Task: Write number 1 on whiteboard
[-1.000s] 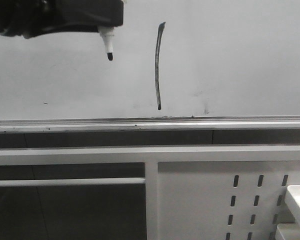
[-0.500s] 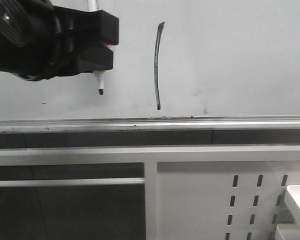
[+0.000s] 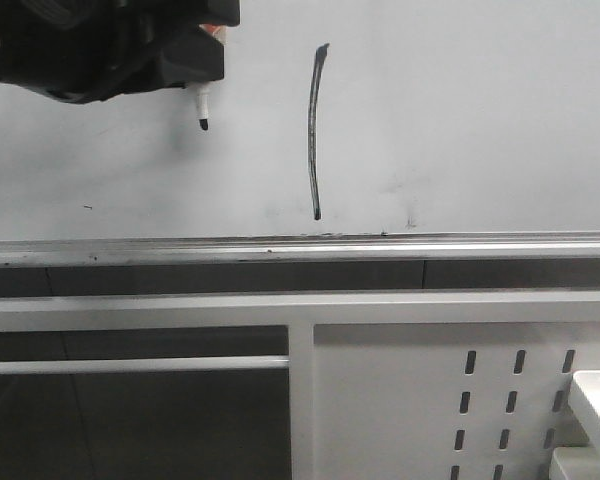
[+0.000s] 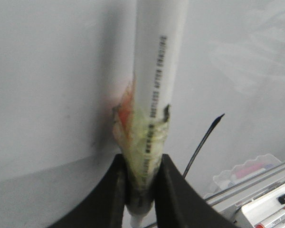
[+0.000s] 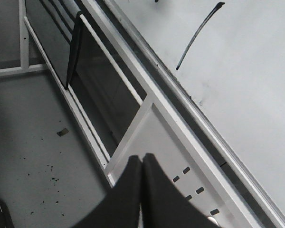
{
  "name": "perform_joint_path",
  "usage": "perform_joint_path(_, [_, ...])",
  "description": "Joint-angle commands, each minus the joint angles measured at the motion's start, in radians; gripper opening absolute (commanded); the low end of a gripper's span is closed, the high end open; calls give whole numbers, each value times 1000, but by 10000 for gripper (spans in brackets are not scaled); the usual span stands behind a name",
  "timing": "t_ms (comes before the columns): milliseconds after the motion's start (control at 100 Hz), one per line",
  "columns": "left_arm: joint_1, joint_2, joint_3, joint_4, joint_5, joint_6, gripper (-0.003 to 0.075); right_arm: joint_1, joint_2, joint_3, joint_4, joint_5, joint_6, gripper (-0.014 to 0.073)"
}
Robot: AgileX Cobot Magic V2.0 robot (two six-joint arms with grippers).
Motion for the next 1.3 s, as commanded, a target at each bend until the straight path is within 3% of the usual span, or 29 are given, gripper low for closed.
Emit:
perform_joint_path(0, [11, -7, -39, 14, -55, 4, -20, -9, 8, -25, 6, -87, 6, -56])
perform_joint_path(180, [34, 19, -39, 7, 18, 4, -20, -9, 8, -25, 39, -87, 6, -56])
perform_joint_path(1150, [40, 21, -41, -92, -9, 4, -20, -9, 8, -25, 66, -91, 6, -56])
perform_joint_path(1290, [81, 22, -65, -93, 60, 4, -20, -9, 8, -25, 66, -91, 6, -56])
